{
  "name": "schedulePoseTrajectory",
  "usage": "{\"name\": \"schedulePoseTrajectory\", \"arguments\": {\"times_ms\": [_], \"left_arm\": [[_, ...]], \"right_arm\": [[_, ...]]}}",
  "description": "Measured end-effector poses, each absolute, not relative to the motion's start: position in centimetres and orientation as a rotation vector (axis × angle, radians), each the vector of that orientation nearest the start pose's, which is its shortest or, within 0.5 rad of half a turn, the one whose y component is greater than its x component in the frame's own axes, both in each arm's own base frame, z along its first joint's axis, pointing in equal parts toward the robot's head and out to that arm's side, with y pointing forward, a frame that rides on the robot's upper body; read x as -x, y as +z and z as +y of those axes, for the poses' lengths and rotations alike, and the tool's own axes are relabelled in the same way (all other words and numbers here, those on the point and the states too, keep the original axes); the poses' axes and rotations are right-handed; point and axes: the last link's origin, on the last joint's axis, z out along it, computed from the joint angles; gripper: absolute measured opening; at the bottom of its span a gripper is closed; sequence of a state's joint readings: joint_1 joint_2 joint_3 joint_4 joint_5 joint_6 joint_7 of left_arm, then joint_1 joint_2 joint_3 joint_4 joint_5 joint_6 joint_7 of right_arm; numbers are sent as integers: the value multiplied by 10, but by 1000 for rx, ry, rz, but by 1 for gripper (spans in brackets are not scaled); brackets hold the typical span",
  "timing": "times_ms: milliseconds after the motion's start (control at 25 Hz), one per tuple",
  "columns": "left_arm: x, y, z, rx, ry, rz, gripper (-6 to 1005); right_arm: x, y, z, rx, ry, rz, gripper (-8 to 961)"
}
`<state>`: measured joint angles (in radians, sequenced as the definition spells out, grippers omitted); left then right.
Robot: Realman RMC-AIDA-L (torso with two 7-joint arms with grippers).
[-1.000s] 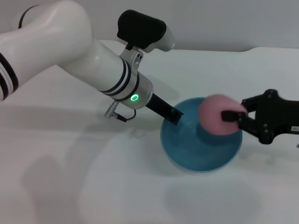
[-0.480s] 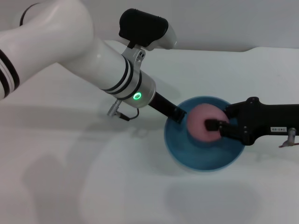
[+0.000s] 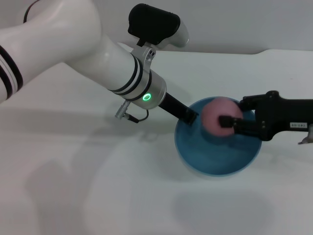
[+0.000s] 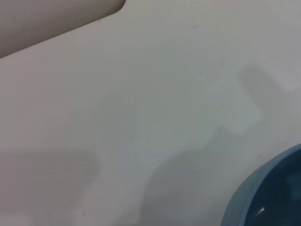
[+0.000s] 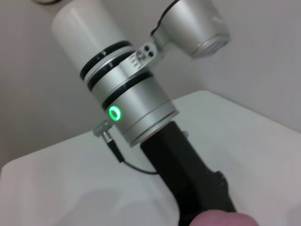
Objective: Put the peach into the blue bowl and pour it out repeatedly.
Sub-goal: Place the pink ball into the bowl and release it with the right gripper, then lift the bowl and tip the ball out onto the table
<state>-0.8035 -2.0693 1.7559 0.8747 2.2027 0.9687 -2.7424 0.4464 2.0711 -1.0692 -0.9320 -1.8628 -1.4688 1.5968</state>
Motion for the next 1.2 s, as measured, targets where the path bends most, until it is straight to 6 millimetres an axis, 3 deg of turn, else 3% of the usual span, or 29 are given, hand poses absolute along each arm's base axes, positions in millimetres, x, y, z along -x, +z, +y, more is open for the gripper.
{"name": "schedulePoseTrajectory", "arguments": {"times_ms": [800,1000,1080,1160,1200], "left_arm": [[147,-106,383,2609,164,-1075,-2],[145,-106,389,2582,114,-1050,-2],[148,-105,393,2544,59,-1044,-2],[151,-107,398,2484,-39,-1013,-1],[151,-107,398,2484,-39,-1013,-1]], "right_arm": [[-222,11,342,2780,573,519,535],[-237,37,345,2609,700,611,535],[-252,49,342,2521,747,681,535],[-278,60,334,2388,810,833,535],[-278,60,334,2388,810,833,535]]}}
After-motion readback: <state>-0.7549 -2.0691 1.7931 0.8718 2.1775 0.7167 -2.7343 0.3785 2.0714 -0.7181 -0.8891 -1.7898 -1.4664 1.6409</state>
